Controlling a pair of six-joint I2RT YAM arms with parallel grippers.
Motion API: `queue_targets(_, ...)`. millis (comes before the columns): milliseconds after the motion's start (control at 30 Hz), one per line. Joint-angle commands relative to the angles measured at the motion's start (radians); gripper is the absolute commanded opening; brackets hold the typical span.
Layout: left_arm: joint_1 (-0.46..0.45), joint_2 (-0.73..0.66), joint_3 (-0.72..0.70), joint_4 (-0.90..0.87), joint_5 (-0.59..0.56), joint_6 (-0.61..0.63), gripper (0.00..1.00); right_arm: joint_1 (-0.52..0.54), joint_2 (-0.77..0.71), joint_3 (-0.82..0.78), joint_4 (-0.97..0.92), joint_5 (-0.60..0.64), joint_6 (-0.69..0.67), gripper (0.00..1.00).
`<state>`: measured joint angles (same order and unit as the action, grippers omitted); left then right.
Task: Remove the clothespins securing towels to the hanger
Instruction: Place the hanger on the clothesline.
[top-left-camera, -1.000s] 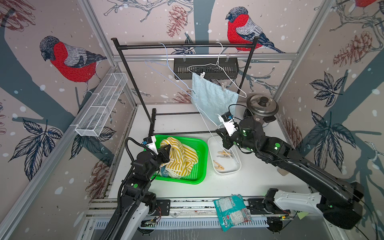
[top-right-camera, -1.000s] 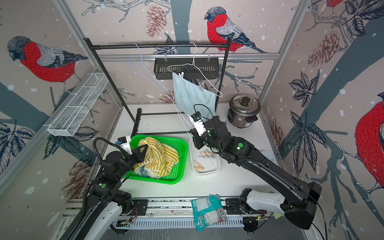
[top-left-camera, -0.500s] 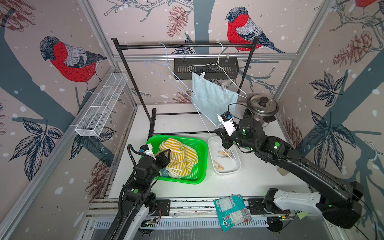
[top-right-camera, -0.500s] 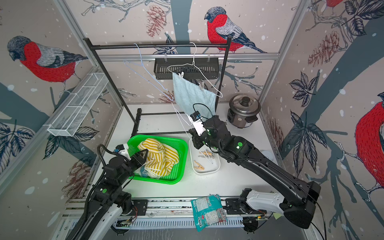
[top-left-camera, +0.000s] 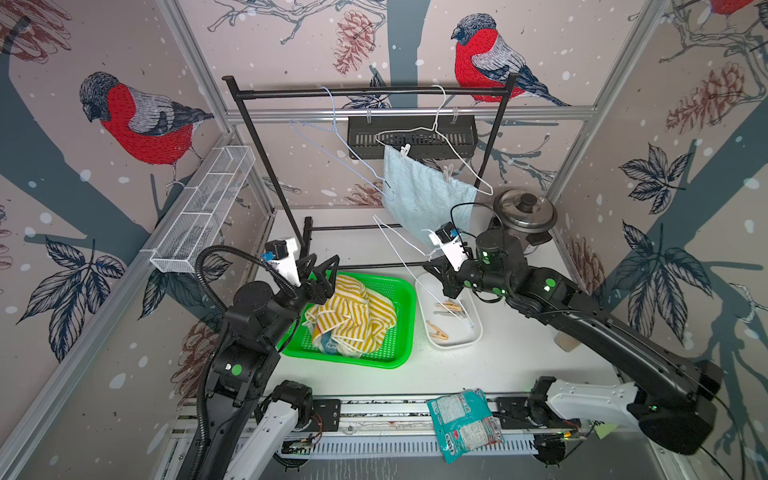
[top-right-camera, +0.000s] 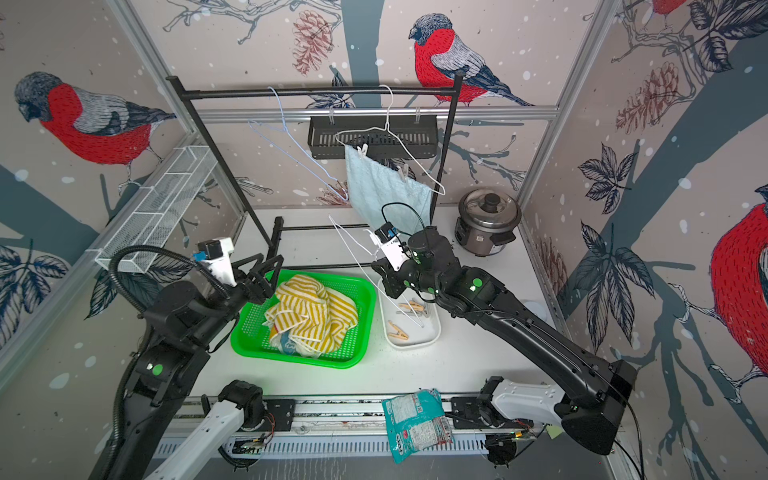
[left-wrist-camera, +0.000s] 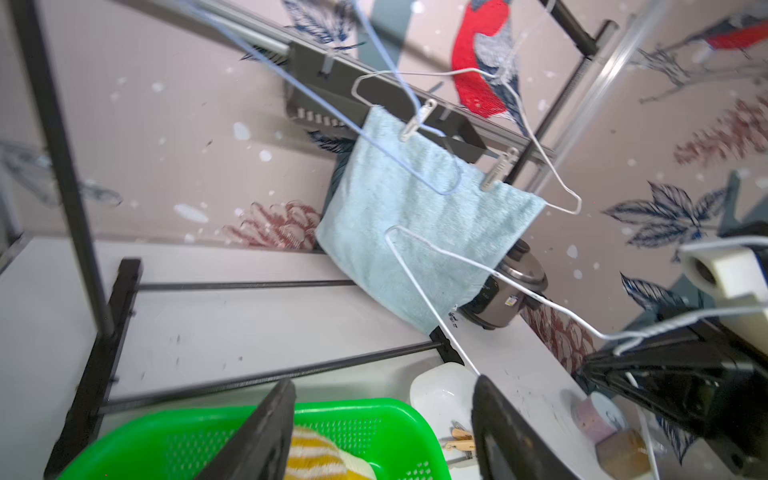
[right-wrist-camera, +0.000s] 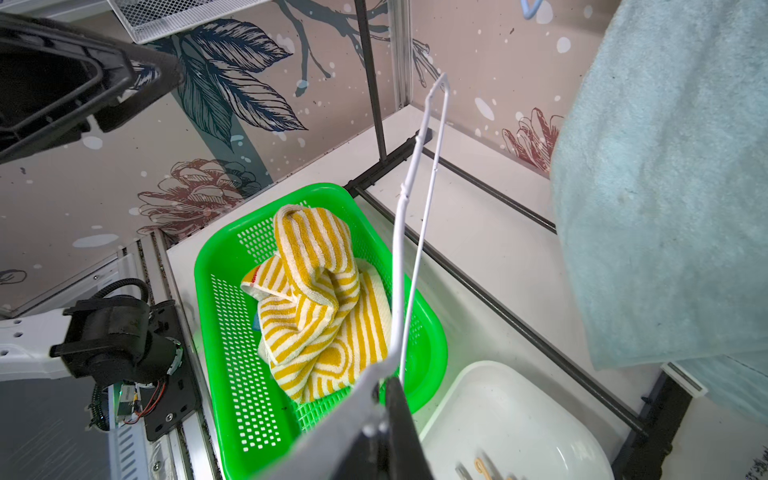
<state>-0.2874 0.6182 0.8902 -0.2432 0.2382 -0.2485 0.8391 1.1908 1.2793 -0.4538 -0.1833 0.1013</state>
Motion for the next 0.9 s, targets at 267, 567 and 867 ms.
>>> queue_targets(267,-0.144,0.234,0.002,0.441,0.352,0.825,0.69,-0.046,0.006,0.034,-0.065,-0.112,0.044,0.0)
queue_targets(567,-0.234,0.364,0.056,0.372,0.411,1.141,0.73,-0.048,0.013,0.029,-0.06,-0.161,0.058,0.0)
queue_targets(867,-0.306,0.479,0.137,0.246,0.291,1.318,0.6,-0.045,0.053,0.056,-0.061,-0.231,0.066,0.0)
